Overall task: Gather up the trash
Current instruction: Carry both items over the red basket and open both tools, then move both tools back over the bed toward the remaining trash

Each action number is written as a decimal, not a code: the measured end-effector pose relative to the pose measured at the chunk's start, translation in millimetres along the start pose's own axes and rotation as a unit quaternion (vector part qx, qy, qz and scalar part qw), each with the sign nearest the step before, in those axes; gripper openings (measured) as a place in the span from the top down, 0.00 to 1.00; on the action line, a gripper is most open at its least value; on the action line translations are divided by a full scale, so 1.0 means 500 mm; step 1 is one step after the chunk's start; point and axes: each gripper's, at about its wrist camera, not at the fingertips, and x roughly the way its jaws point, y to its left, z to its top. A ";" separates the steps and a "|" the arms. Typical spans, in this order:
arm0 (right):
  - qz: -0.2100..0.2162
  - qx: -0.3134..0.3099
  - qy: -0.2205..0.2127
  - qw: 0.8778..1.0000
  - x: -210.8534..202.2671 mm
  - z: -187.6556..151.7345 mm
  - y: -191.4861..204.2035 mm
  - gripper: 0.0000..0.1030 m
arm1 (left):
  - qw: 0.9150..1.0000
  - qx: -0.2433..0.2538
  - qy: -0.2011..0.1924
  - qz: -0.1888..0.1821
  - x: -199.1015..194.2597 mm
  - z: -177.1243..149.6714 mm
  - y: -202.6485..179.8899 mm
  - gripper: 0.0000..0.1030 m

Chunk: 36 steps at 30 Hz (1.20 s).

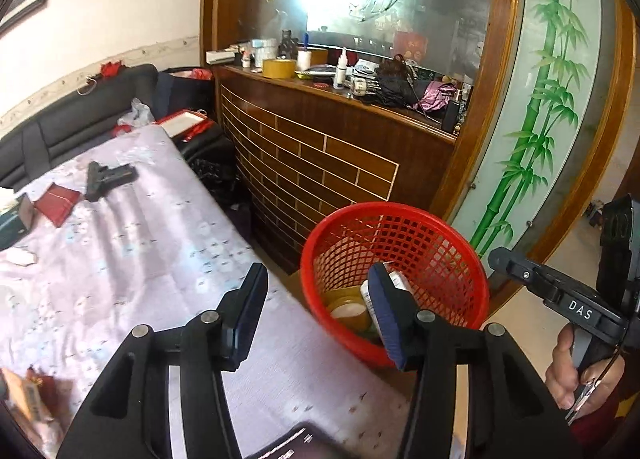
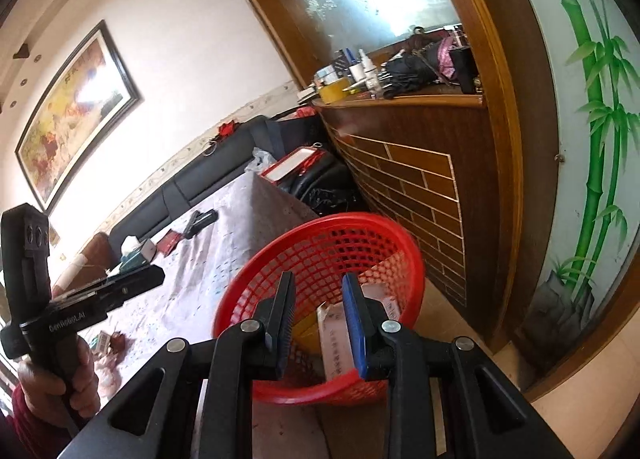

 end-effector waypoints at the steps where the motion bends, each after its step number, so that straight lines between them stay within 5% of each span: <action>1: 0.005 -0.002 0.002 1.000 -0.002 -0.003 0.006 0.73 | 1.000 0.000 -0.003 0.004 -0.011 -0.003 0.005 0.51; 12: 0.050 -0.029 0.008 0.998 -0.046 -0.034 0.106 0.72 | 0.997 -0.046 -0.022 0.052 -0.156 -0.076 0.125 0.47; 18: 0.106 -0.049 0.018 0.993 -0.079 -0.059 0.197 0.60 | 0.990 -0.081 -0.035 0.110 -0.268 -0.149 0.242 0.42; 28: 0.194 -0.107 0.097 0.970 0.001 -0.140 0.412 0.60 | 0.954 -0.213 -0.018 0.208 -0.401 -0.291 0.494 0.42; 36: 0.207 -0.160 0.177 0.949 0.117 -0.239 0.558 0.58 | 0.929 -0.295 -0.014 0.221 -0.421 -0.375 0.617 0.37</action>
